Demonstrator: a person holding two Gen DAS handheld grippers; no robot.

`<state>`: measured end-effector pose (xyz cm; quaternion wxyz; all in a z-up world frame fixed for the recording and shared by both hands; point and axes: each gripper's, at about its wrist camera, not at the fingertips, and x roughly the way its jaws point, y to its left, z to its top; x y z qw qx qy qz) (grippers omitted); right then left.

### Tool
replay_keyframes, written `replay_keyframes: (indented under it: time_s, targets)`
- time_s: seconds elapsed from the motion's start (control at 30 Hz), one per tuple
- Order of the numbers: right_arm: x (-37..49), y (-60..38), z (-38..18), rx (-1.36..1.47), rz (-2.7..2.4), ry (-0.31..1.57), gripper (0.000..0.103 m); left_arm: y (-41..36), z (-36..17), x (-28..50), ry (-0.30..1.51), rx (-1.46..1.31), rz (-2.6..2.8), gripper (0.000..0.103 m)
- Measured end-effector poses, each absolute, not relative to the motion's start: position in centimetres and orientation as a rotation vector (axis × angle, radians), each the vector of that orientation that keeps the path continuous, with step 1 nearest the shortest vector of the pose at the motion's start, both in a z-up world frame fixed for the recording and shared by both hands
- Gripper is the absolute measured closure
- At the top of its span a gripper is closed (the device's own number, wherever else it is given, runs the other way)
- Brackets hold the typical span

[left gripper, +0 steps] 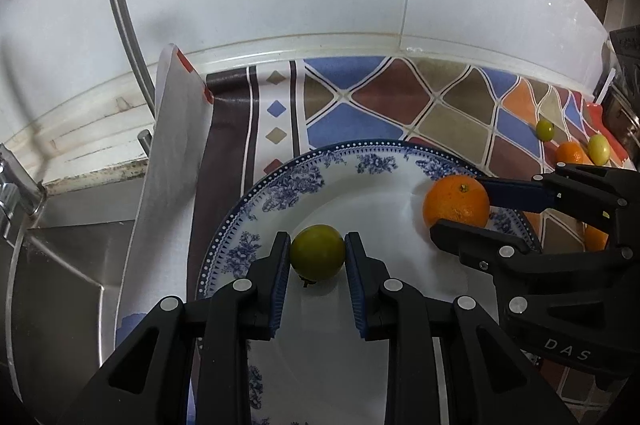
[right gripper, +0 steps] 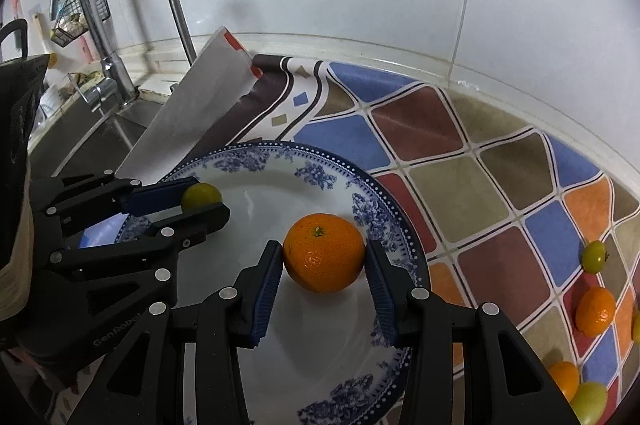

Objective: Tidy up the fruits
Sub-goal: 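Carry the lime and mandarin in both tools over the blue-rimmed white plate, then open both tools to drop the lime and mandarin onto the plate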

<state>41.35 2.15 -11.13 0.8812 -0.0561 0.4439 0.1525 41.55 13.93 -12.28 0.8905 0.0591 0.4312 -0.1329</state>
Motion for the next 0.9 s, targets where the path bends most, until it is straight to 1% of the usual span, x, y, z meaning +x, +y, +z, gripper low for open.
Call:
replay_keyframes:
  time_s: [0.1,0.13,0.17,0.23,0.3,0.33,0.4,0.47,0.53,0.57,0.77,0.83,0.9]
  targets:
    - [41.4,2.2,-11.3,-0.119,0.316,0.933,0.06,13.8,-12.3,41.5,0.894,0.132,-0.274,0.075]
    - [41.4,2.2,-11.3,-0.117,0.316,0.935,0.059,13.8,-12.3,41.5,0.893,0.133,-0.274,0.073]
    - [41.4,2.2,-11.3,-0.115,0.315,0.933,0.059,13.8,-12.2,41.6,0.892,0.132,-0.273,0.069]
    - [41.4,2.2,-11.2,-0.112,0.311,0.94,0.059,14.0,-11.8,41.4,0.884,0.127,-0.265,0.067]
    - [41.1,2.1,-10.9,-0.108,0.31,0.942,0.058,14.3,-11.0,41.0,0.863,0.115,-0.256,0.059]
    - [40.9,2.0,-10.5,-0.107,0.305,0.93,0.054,14.3,-10.7,40.8,0.856,0.111,-0.252,0.055]
    - [40.2,1.9,-9.7,-0.109,0.295,0.902,0.048,14.5,-9.5,40.1,0.826,0.109,-0.236,0.054]
    - [39.5,1.8,-8.8,-0.12,0.287,0.876,0.048,14.6,-8.4,39.4,0.8,0.108,-0.22,0.046]
    - [38.3,1.8,-7.8,-0.13,0.286,0.851,0.048,14.6,-7.2,38.1,0.764,0.111,-0.211,0.043]
    - [37.9,1.7,-7.4,-0.133,0.28,0.843,0.048,14.5,-6.7,37.6,0.75,0.116,-0.207,0.039]
    - [34.1,0.6,-5.0,-0.134,0.225,0.786,0.047,14.2,-4.2,33.6,0.676,0.142,-0.176,0.03]
    - [32.7,0.0,-4.2,-0.121,0.193,0.761,0.042,14.1,-3.5,32.3,0.653,0.145,-0.167,0.027]
    - [31.5,-0.5,-3.3,-0.102,0.16,0.736,0.041,13.9,-3.0,31.1,0.636,0.147,-0.172,0.025]
